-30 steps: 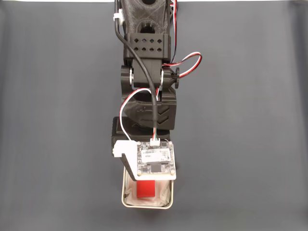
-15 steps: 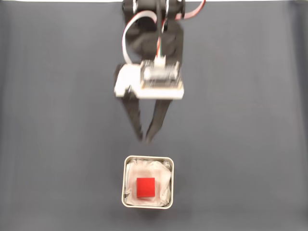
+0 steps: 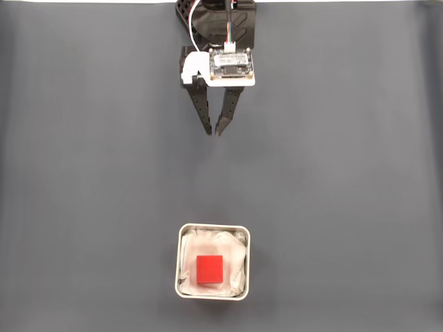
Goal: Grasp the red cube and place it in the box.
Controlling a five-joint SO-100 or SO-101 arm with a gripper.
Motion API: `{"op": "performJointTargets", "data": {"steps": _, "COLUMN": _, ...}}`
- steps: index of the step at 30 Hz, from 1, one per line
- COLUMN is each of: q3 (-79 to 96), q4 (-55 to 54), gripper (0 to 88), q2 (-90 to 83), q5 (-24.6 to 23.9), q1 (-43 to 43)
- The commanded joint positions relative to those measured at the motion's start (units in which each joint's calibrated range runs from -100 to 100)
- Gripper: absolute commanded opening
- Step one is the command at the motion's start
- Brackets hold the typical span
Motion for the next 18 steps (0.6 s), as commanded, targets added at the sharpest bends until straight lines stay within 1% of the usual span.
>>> {"op": "performJointTargets", "data": {"steps": 1, "q3": 9.4, "q4": 5.5, "gripper": 0.0, "q2": -10.4, "q5": -0.1, "q1": -0.2}}
{"op": "performJointTargets", "data": {"steps": 4, "q3": 13.5, "q4": 11.2, "gripper": 0.0, "q2": -13.8, "q5": -0.3, "q1": 0.0}}
{"op": "performJointTargets", "data": {"steps": 7, "q3": 13.6, "q4": 19.7, "gripper": 0.0, "q2": -16.0, "q5": -1.0, "q1": -0.8}}
{"op": "performJointTargets", "data": {"steps": 10, "q3": 13.6, "q4": 25.7, "gripper": 0.0, "q2": -17.7, "q5": -1.1, "q1": -0.9}}
{"op": "performJointTargets", "data": {"steps": 14, "q3": 13.6, "q4": 30.4, "gripper": 0.0, "q2": -17.7, "q5": -0.9, "q1": -0.6}}
{"op": "performJointTargets", "data": {"steps": 18, "q3": 13.6, "q4": 31.0, "gripper": 0.0, "q2": -17.7, "q5": -1.6, "q1": -0.6}}
